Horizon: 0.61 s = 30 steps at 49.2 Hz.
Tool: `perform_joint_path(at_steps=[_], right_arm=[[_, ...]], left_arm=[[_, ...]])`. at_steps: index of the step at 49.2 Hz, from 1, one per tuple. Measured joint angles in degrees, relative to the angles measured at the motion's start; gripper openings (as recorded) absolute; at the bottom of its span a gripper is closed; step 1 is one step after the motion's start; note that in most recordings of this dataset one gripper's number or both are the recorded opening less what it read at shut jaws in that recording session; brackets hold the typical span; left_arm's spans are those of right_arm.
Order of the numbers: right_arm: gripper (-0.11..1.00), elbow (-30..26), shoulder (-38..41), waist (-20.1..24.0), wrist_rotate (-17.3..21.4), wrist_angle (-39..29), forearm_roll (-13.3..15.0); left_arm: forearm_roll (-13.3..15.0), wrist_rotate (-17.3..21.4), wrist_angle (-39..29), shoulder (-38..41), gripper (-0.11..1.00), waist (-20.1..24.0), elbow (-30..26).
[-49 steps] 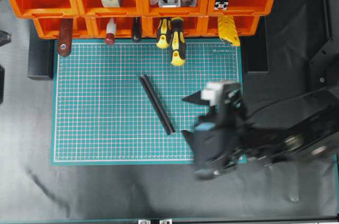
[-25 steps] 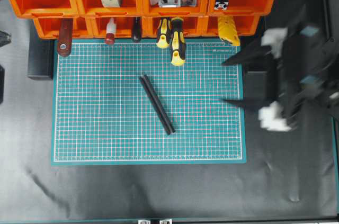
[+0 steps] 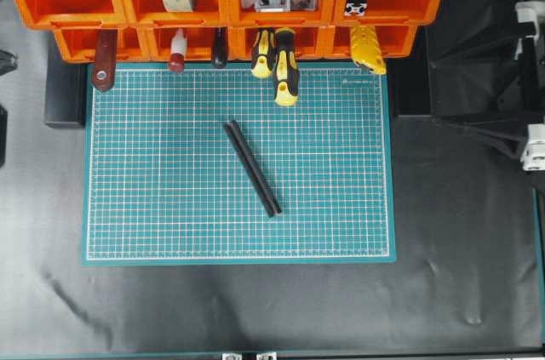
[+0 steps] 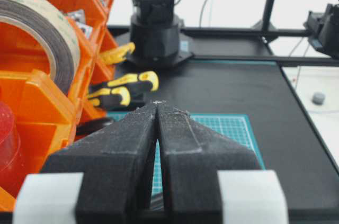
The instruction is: Pick frame from container rack with right arm.
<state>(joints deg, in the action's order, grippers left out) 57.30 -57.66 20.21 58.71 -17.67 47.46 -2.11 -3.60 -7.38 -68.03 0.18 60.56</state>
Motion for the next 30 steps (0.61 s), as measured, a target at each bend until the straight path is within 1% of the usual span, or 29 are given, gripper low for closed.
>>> perform_joint_path(at_steps=[6, 30], right_arm=[[0.81, 0.88, -0.35, 0.00, 0.00, 0.09, 0.00], [0.81, 1.41, -1.58, 0.09, -0.26, 0.09, -0.09]], left_arm=[[-0.09, 0.00, 0.00, 0.00, 0.00, 0.00, 0.00], [0.00, -0.35, -0.09, -0.09, 0.00, 0.00, 0.00]])
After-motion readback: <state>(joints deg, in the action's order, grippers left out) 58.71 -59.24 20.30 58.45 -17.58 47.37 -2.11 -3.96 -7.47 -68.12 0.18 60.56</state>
